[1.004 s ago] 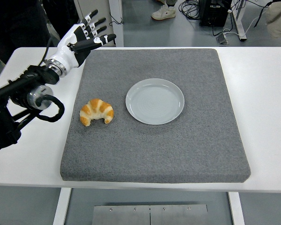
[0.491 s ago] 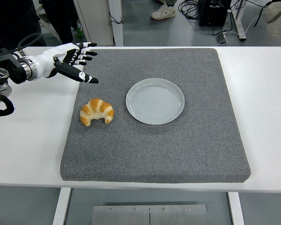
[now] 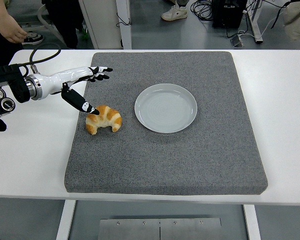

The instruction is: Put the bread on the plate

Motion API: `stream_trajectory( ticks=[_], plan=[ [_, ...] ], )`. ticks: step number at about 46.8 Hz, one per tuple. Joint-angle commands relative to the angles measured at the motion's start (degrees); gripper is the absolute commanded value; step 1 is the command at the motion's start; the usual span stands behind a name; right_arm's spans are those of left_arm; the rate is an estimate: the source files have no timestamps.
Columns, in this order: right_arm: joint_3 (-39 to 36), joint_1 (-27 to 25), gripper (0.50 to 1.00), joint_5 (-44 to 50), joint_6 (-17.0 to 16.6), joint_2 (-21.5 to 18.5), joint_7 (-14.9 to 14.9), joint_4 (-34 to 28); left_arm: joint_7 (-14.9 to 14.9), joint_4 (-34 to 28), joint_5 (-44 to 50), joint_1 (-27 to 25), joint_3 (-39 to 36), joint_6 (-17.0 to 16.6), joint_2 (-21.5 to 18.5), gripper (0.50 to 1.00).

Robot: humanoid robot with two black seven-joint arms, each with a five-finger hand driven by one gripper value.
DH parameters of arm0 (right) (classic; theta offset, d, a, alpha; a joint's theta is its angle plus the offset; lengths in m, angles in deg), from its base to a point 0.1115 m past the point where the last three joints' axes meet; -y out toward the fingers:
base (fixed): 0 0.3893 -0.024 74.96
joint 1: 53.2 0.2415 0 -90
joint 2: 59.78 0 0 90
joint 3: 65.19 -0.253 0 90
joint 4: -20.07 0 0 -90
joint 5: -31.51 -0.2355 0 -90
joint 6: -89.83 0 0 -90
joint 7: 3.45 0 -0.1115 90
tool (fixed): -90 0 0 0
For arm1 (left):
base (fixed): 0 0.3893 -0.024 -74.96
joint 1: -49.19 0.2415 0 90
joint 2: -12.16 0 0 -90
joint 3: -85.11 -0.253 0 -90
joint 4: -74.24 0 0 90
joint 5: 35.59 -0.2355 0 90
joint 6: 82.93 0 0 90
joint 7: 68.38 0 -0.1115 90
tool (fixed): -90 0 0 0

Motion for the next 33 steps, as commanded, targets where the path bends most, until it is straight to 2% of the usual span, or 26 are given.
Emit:
stream_trajectory(
  ticks=[1,10,17,33],
  plan=[
    [0.0,0.02,1.0,0.0,-0.06,0.0,-0.01,-0.01,1.0,0.15,-1.66,2.17,0.37,-1.16,0.23,0.965],
    [0.0,0.02,1.0,0.0,-0.06,0.0,-0.01,-0.1,4.16,0.77,-4.74,5.6,0.46,-5.56,0.84,0.961],
    [0.0,0.02,1.0,0.0,-0.06,0.0,-0.01,-0.1,7.59,2.96,-5.53,7.88,0.46,-9.86,3.13,0.96],
    [0.08,0.02,1.0,0.0,-0.06,0.0,-0.01,-0.1,11.28,8.33,-5.36,12.72,0.55,-12.68,7.35,0.949]
  ],
)
